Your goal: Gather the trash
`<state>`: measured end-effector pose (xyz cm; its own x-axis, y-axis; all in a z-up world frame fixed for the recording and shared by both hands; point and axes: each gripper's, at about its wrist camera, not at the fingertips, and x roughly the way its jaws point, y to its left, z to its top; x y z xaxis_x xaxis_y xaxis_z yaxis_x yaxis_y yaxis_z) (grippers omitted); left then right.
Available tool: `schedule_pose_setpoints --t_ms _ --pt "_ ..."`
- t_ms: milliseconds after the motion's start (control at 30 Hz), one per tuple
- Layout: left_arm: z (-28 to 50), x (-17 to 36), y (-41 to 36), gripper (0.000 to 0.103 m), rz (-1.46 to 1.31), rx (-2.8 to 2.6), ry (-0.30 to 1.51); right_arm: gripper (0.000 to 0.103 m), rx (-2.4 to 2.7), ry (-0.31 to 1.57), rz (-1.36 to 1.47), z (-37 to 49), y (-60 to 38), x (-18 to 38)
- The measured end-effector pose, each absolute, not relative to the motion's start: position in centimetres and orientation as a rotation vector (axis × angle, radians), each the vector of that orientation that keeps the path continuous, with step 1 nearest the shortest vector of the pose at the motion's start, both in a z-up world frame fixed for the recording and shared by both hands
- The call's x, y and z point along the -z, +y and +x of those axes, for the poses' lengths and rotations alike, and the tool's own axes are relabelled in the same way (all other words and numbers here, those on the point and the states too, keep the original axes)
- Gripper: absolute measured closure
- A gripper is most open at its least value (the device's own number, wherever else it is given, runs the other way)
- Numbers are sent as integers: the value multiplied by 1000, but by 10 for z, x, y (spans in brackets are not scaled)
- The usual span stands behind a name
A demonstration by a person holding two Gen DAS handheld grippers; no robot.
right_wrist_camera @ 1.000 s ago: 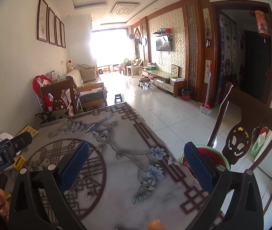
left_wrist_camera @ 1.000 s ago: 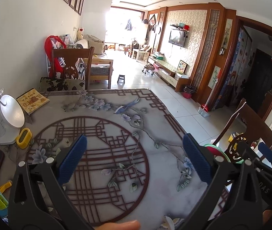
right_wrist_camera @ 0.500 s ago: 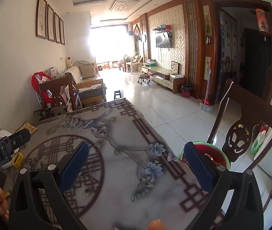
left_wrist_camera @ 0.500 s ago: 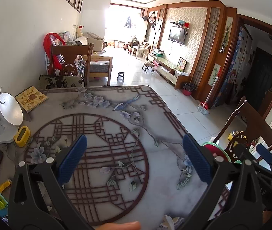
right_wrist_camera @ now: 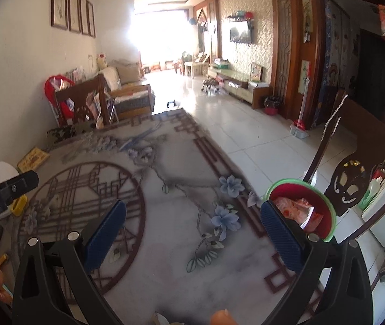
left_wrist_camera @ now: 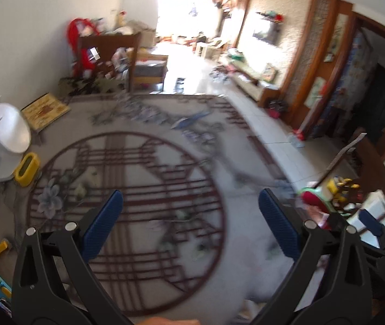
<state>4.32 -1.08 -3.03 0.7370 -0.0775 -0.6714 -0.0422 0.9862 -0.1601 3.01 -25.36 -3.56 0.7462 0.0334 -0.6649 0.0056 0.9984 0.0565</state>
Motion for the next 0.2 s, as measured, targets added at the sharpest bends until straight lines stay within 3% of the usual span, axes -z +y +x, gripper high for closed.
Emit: schedule_pose_setpoints --t_ms 200 --pt "64 110 63 5 -186 -237 865 7 -100 873 -35 85 -232 116"
